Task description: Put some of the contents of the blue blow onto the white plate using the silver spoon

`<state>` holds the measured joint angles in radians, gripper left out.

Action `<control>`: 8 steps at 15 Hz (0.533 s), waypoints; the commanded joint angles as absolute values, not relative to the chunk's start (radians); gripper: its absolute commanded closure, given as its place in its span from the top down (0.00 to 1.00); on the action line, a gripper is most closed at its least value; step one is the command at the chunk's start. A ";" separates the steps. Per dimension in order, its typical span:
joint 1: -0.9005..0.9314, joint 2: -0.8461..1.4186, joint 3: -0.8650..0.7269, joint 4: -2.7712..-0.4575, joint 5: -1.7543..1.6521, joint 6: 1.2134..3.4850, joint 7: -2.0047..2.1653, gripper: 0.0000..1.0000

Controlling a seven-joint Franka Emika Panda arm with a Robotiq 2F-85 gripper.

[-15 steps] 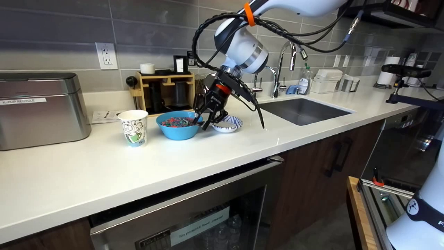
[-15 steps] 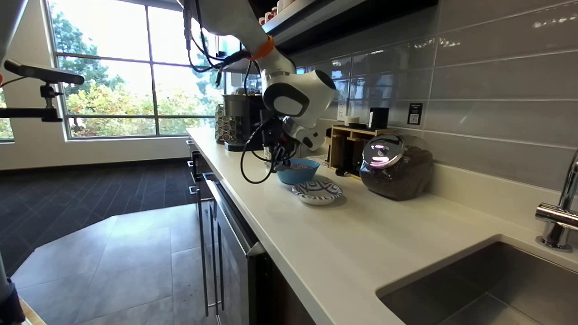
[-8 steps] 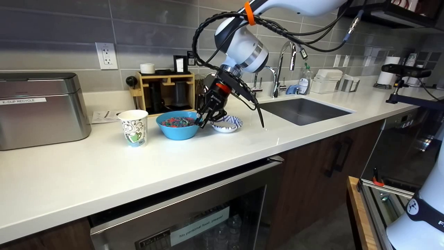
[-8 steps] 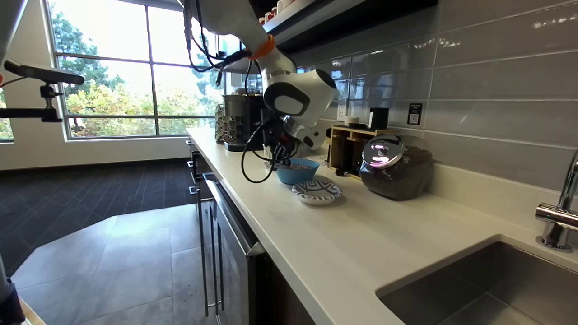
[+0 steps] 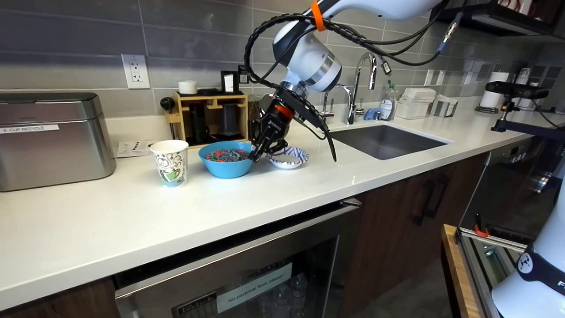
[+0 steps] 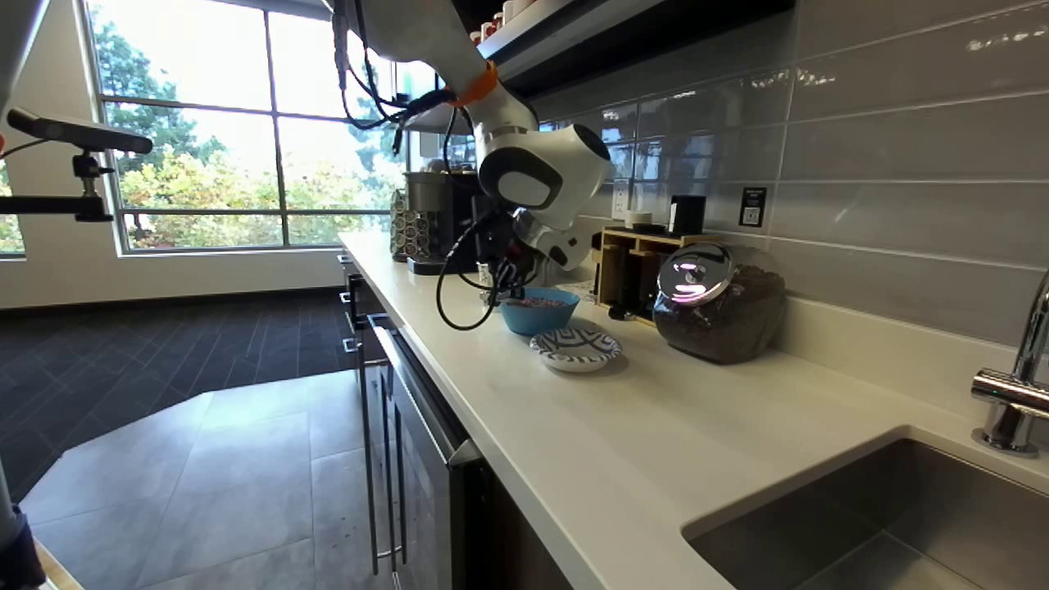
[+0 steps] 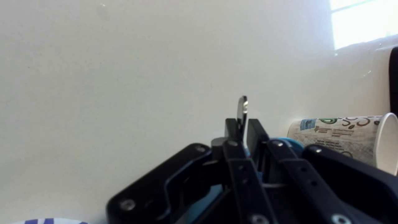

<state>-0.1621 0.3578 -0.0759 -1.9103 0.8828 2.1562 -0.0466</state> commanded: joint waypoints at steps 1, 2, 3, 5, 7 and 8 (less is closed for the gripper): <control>-0.168 0.355 -0.074 -1.904 0.886 2.114 -0.040 0.11; -0.168 0.355 -0.075 -1.904 0.885 2.113 -0.040 0.11; -0.168 0.355 -0.075 -1.904 0.884 2.111 -0.040 0.10; -0.169 0.354 -0.075 -1.905 0.885 2.107 -0.043 0.07; -0.173 0.353 -0.074 -1.907 0.892 2.101 -0.051 0.00; -0.177 0.351 -0.073 -1.907 0.903 2.091 -0.064 0.00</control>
<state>-0.1620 0.3566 -0.0753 -1.9086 0.8852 2.1402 -0.0496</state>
